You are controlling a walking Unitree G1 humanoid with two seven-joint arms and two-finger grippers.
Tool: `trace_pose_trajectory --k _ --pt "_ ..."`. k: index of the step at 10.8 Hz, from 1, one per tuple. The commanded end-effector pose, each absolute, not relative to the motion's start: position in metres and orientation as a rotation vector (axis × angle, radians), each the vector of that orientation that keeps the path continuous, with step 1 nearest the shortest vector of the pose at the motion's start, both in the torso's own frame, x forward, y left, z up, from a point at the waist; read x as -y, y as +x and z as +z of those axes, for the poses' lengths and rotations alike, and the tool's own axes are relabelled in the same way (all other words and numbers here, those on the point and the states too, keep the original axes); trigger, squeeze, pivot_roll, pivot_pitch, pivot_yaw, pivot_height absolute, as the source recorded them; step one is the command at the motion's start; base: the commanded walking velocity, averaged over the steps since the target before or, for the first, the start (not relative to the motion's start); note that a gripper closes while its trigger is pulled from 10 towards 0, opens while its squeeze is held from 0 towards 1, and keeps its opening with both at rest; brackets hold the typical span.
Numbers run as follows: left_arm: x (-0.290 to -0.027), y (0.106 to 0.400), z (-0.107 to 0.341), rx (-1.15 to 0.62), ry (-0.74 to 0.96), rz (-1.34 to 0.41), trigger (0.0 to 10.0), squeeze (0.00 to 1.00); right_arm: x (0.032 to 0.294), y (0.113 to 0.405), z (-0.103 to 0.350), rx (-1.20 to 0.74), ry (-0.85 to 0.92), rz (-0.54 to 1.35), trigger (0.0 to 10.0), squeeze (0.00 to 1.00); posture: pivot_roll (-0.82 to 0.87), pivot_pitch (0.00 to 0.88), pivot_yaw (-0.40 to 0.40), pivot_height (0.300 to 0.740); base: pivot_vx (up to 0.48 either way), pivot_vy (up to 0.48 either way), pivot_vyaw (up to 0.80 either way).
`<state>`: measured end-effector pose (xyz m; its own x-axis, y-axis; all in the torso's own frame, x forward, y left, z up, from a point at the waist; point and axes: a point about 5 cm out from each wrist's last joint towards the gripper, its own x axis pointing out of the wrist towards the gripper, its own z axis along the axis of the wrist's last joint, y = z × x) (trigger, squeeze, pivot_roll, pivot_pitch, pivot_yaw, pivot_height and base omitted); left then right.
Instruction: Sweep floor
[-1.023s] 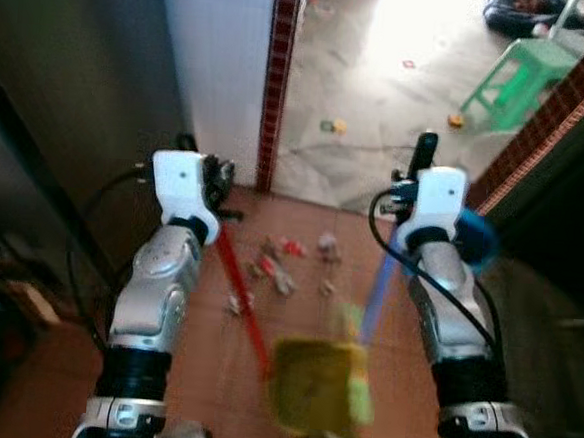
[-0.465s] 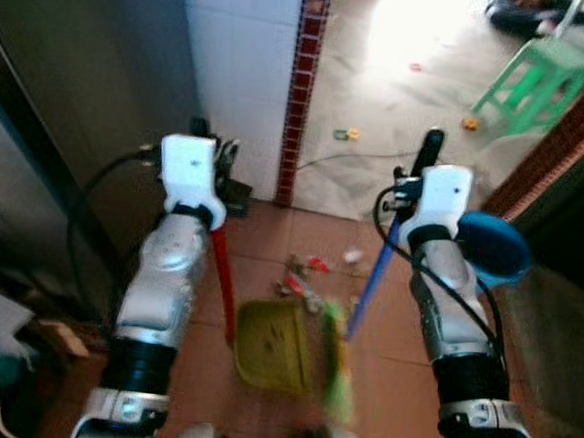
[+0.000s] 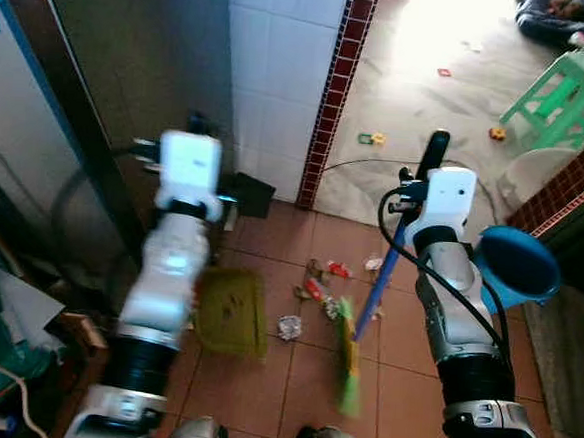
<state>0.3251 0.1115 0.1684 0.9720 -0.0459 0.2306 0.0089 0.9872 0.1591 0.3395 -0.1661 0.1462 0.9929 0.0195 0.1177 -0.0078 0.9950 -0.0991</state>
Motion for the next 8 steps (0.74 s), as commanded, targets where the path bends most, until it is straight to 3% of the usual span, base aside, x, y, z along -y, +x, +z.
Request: trace_pose_trajectory --k 1,8 --pt "-0.108 0.325 0.179 0.302 0.171 -0.031 10.0 0.0 0.17 0.341 0.156 0.166 -0.112 -0.004 10.0 0.0 0.01 0.046 -0.038 0.74 0.0 0.0 0.0" --pt "-0.101 0.333 0.143 0.314 0.281 0.11 10.0 0.0 0.154 0.32 0.168 0.233 -0.016 0.164 10.0 0.0 -0.07 0.147 -0.017 0.74 0.0 0.0 0.0"
